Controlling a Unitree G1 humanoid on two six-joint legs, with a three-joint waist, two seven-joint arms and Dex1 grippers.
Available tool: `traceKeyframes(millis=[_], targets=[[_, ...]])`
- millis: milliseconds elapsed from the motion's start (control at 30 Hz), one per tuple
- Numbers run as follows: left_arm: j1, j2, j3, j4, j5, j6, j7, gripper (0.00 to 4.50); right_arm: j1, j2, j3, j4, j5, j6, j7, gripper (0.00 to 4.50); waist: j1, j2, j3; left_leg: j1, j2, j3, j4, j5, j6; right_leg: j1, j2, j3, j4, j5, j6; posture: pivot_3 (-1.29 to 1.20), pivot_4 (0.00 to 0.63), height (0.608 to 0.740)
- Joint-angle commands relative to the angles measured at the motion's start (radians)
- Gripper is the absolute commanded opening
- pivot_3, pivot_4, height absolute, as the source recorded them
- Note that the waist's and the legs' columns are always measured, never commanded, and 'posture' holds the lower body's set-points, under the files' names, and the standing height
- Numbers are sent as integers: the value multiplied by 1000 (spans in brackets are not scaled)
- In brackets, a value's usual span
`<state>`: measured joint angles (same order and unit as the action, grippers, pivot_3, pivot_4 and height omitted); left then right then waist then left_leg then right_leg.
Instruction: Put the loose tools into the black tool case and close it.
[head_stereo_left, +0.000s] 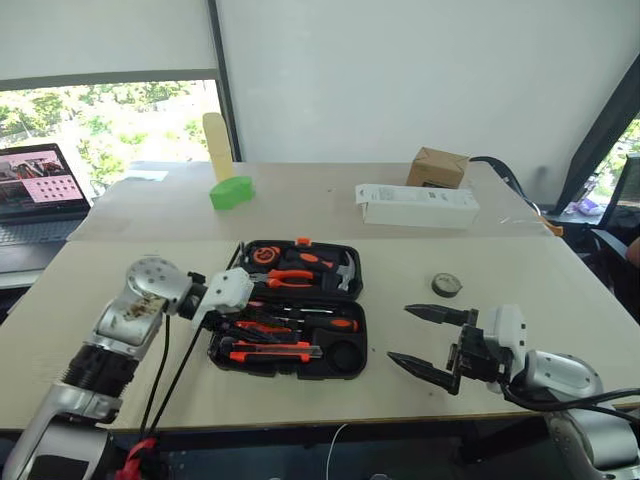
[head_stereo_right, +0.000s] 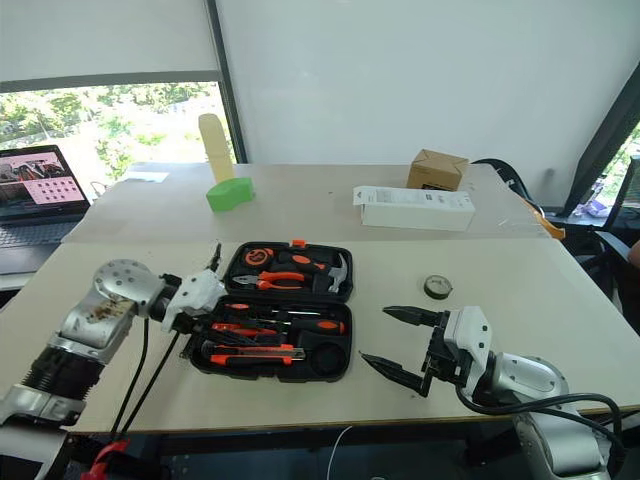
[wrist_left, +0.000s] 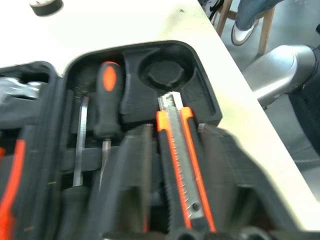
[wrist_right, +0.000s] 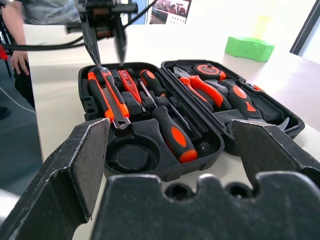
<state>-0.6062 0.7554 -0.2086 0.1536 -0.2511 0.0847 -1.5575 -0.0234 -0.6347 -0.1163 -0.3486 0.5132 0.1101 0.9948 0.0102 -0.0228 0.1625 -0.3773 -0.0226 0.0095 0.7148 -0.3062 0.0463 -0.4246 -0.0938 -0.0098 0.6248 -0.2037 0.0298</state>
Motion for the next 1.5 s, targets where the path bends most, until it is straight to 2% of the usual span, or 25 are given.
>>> traceKeyframes(millis=[33,200,400,567,700,933,1100,1200,1233,1333,1500], targets=[[18,-20,-9,-42,34,-16,60,58,-14,5,-6,-15,4,-19,-1,4500,1,0,0,0,0,0,0,0,0,0,0,0,0,0,0,0,150,740],[45,-12,-26,-35,115,-48,123,58,-9,3,-7,-16,6,-18,-2,4500,1,0,0,0,0,0,0,0,0,0,0,0,0,0,0,0,150,740],[88,28,-52,-67,150,5,117,58,-6,5,-7,-17,7,-18,-5,4500,0,0,0,1,0,0,0,0,0,0,0,0,0,0,0,0,150,740],[122,23,-65,-37,209,32,206,58,-4,10,-5,-17,4,-21,-10,4500,-1,1,0,6,0,1,-1,0,0,3,0,2,-2,0,0,0,150,740],[165,34,-96,-21,234,-16,210,58,0,16,-6,-19,1,-23,-14,4500,-1,2,-1,8,0,1,-1,0,0,4,-1,3,-1,0,0,0,150,740],[173,20,-120,8,275,-65,262,58,-2,22,-5,-12,-7,-27,-19,4500,0,15,-10,10,0,3,-1,0,0,6,-1,5,1,0,0,0,150,740],[170,18,-134,22,322,-118,303,58,-5,29,-1,4,-31,-46,-21,4500,4,18,-12,13,0,4,-2,0,0,8,-1,6,1,0,0,0,150,740],[174,12,-130,9,315,-105,313,58,-9,35,2,7,-32,-47,-20,4500,4,18,-12,22,0,4,-4,0,0,18,-1,6,-1,-2,2,0,150,740],[177,17,-127,3,308,-103,306,58,-10,36,2,7,-33,-48,-20,4500,4,18,-12,25,0,4,-4,-1,1,22,-1,6,-2,-6,8,0,150,740],[172,40,-104,-4,279,-106,274,58,-10,38,2,5,-31,-47,-20,4500,3,19,-12,25,1,4,-4,-1,1,21,-1,6,-2,-7,9,0,150,740],[149,29,3,-15,106,-72,214,58,11,28,-23,-5,-20,-48,-15,4500,-3,18,-12,24,1,4,-5,-1,1,18,0,6,-1,-4,2,0,150,740]])
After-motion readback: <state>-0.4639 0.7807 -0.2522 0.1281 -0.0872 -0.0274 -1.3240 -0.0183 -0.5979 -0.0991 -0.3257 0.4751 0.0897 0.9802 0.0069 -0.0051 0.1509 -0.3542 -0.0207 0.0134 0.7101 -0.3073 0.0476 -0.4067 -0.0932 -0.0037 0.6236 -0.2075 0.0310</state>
